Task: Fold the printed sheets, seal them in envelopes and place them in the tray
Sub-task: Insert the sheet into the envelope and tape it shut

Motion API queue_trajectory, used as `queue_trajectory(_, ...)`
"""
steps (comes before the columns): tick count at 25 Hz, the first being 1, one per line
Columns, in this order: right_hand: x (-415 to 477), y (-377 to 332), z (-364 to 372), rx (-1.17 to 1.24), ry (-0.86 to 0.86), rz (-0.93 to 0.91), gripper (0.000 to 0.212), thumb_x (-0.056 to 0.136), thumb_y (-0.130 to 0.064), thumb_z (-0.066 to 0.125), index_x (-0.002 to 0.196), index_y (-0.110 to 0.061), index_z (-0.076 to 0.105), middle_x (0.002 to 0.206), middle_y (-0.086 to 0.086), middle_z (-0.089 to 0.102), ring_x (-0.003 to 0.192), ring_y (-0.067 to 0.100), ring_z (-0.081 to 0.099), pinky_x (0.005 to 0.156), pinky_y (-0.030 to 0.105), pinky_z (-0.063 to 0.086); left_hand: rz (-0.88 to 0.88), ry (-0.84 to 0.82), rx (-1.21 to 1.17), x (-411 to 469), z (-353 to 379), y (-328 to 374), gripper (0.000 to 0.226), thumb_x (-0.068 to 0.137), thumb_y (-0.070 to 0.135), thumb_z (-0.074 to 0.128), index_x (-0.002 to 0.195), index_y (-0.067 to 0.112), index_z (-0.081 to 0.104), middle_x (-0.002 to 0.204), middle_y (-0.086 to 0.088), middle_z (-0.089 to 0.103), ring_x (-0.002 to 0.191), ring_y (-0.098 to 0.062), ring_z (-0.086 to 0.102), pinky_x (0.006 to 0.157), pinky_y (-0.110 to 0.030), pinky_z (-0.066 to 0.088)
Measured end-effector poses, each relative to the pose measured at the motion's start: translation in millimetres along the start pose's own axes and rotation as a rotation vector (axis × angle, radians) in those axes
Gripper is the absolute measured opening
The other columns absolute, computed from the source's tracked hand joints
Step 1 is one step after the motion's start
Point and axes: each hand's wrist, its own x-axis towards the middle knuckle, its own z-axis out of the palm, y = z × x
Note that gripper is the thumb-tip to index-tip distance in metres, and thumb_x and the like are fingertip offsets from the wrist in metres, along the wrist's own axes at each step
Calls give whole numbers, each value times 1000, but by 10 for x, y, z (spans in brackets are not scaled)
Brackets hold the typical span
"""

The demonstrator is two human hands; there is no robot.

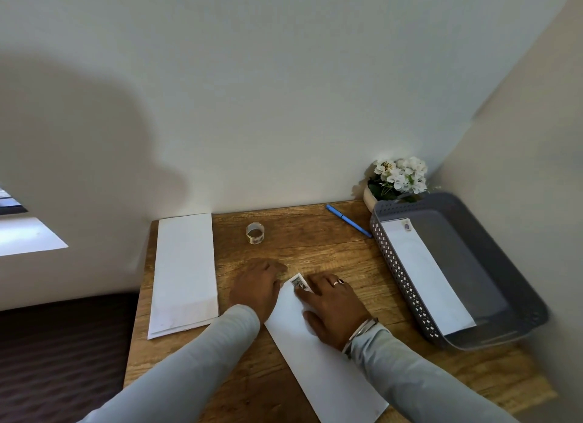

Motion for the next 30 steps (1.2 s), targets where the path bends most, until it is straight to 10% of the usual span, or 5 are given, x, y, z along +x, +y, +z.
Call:
queue_trajectory(13,19,22,38,289,-51,179,60,81,-46,59,140,-41,46,149,-6,41,139,22,30,111,45,31,-261,-234,-95,-85,-124,279,33,81,44,77,107,34,59,105,7,64,95,-19,62,86,-37,56)
queue_trajectory(22,295,138,-254,929,174,448,12,79,-27,79,71,-27,70,70,-10,69,66,4,61,65,25,48,-148,-183,-521,8,-390,459,4,91,29,71,90,28,67,83,9,69,74,-8,65,62,-26,53)
queue_trajectory(26,337,211,-388,1041,231,357,10,80,-24,78,71,-22,74,67,-8,69,63,8,61,66,33,52,-44,-64,-549,146,-596,592,11,90,36,72,83,27,72,77,6,70,77,-13,65,76,-42,56)
queue_trajectory(30,315,395,-662,1154,285,307,23,83,-28,74,68,-12,68,62,0,58,61,14,48,62,33,41,-7,-22,-587,287,-796,839,8,91,30,72,85,27,76,77,11,73,75,1,66,74,-27,57)
